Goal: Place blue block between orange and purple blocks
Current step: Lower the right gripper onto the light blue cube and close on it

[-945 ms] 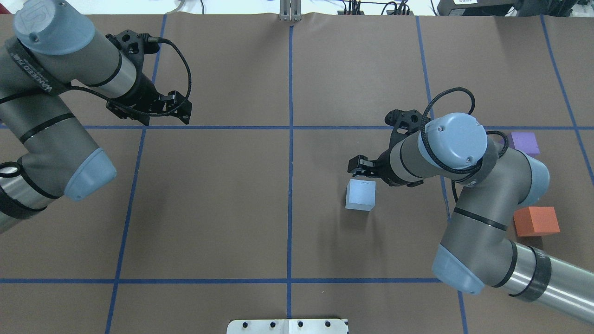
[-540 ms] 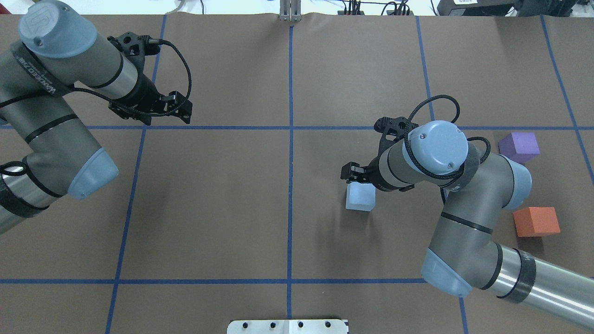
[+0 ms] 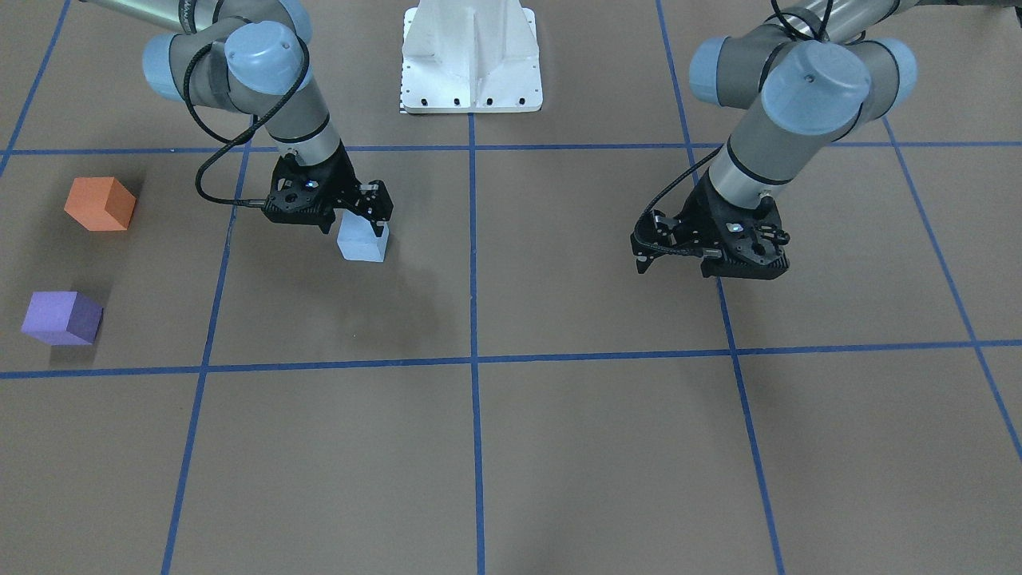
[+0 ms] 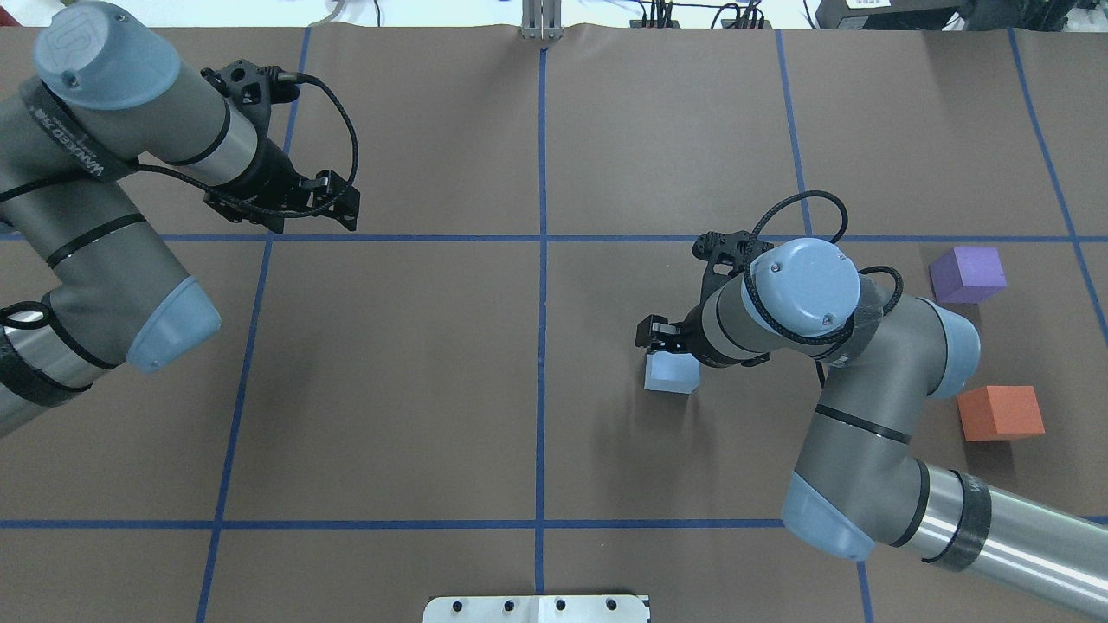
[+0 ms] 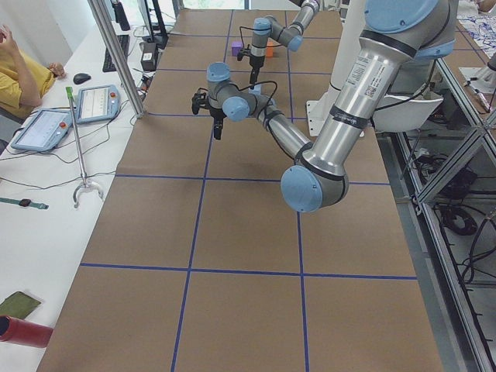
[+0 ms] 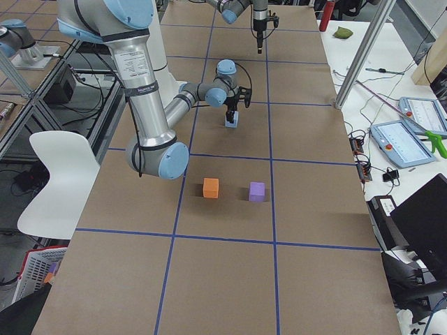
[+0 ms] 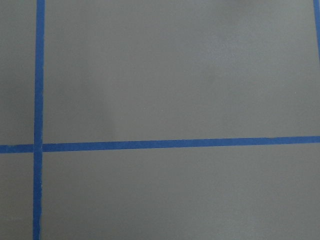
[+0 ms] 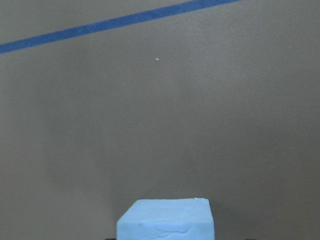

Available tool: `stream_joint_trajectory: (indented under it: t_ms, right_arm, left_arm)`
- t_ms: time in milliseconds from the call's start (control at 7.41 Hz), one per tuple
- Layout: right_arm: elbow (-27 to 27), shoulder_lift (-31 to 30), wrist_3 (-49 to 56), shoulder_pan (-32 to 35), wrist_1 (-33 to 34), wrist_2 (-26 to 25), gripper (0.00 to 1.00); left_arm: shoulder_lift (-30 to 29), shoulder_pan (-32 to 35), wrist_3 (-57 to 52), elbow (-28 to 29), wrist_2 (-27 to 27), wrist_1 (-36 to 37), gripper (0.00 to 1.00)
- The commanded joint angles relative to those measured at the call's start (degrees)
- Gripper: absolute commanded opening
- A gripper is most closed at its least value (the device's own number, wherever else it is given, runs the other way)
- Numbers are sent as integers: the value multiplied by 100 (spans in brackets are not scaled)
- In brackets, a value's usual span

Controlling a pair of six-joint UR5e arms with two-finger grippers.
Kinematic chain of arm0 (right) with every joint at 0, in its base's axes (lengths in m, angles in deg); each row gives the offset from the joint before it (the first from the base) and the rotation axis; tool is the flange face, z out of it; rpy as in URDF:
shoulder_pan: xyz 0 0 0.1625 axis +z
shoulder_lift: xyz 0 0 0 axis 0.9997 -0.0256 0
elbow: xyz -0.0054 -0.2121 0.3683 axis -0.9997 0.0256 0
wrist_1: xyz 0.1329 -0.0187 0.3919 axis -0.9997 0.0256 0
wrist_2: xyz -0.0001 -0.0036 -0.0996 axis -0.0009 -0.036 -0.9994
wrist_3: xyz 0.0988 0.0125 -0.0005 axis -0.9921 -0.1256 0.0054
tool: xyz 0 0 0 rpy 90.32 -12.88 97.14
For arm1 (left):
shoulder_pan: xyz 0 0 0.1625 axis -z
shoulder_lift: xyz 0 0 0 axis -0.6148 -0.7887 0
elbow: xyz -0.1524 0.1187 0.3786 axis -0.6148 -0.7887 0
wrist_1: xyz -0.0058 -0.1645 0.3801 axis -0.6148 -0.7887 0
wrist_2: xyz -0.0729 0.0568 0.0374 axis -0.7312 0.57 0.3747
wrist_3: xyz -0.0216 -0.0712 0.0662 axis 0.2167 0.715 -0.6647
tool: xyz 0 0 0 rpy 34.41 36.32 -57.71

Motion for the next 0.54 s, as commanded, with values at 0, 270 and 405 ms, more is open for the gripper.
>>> stream_joint_trajectory:
  t_ms: [0,270,405]
  right_arm:
    - [11,-6,94,-78,-7,-18,89]
    - [11,37,383,-219,-7,-351,85]
    - [20,55,733,-219,-16,-378,82]
  left_arm:
    - [12,-6,1,-6,0,0,100]
    - [12,-24,1,29,0,0,100]
    - [12,-24,1,21,0,0,100]
